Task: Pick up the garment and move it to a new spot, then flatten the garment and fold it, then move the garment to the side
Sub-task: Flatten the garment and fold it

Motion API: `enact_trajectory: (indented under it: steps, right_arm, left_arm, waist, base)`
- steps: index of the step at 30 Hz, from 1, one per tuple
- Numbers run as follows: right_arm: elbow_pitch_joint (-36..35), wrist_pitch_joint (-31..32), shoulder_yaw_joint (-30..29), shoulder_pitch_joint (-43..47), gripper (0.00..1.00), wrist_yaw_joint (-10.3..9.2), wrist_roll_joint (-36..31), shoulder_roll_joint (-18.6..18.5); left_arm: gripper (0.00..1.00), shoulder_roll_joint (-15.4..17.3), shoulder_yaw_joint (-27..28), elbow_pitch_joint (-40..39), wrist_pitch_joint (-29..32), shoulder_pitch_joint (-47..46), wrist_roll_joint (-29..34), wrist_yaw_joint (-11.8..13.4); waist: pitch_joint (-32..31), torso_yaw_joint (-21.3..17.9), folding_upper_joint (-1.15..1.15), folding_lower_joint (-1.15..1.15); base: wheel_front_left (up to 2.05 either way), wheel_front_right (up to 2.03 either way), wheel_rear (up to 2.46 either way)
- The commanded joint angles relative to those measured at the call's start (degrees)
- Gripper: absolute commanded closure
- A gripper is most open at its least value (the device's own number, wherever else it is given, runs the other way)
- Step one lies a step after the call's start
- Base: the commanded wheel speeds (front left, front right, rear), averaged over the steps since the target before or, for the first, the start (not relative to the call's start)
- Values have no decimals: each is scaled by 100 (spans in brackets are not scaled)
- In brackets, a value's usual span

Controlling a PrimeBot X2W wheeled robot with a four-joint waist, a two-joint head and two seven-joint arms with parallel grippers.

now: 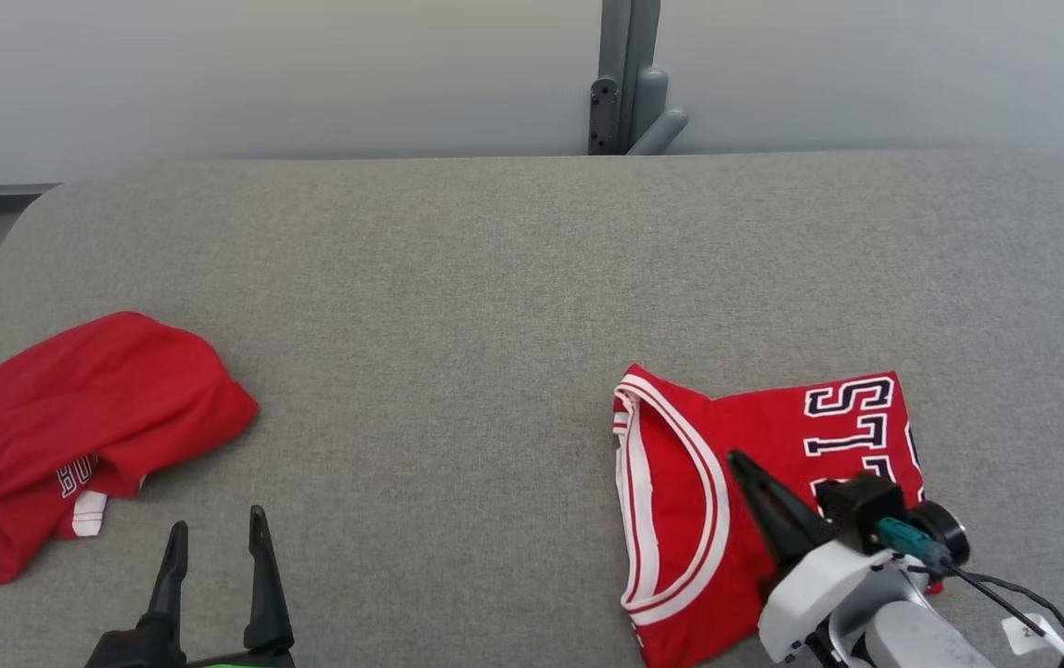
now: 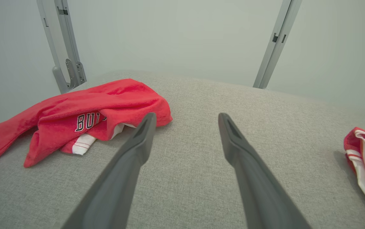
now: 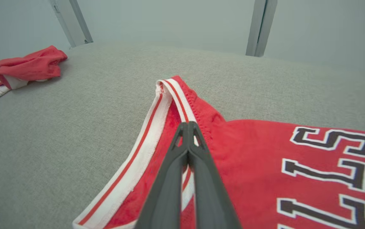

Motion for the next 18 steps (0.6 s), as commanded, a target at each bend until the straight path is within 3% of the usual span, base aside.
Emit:
enact_trajectory:
  steps: [1,2,3,4,5,6,11,18]
  right_arm:
    - [-347,-16,-379,292,100,-6,-213,-35]
    - [-535,-16,-568,402,100,-6,-333,-54]
    - [-716,-17,-782,538,56,-7,-445,-64]
    - [-716,-17,-782,538,56,-7,-445,-64]
    - [-864,-17,-978,687,22,-7,-537,-59]
    - [-1008,-17,-1144,821,0,-6,-646,-44]
    - [-1554,-18,-1901,1266,0,-6,-936,53]
    - [-1738,-18,-2706,1434,0,-7,-1329,220]
  left_arm:
    - [0,9,94,-30,-14,94,36,17]
    - [0,8,131,-41,-15,113,66,14]
    - [0,9,164,-39,-14,138,87,6]
    - [0,9,164,-39,-14,138,87,6]
    - [0,8,200,-33,-14,165,111,-7]
    - [0,9,234,-29,-14,184,142,-19]
    - [0,9,434,-99,-14,255,225,11]
    - [0,9,515,-114,-15,268,372,-53]
  waist:
    - [-109,-138,0,0]
    - [-137,-175,0,0]
    - [-175,-209,0,0]
    - [-175,-209,0,0]
    - [-221,-242,0,0]
    - [-261,-279,0,0]
    - [-351,-470,0,0]
    - [-370,-617,0,0]
  base:
    - [0,0,0]
    - [0,0,0]
    - [0,0,0]
    - [0,0,0]
    - [0,0,0]
    - [0,0,0]
    - [0,0,0]
    - [0,0,0]
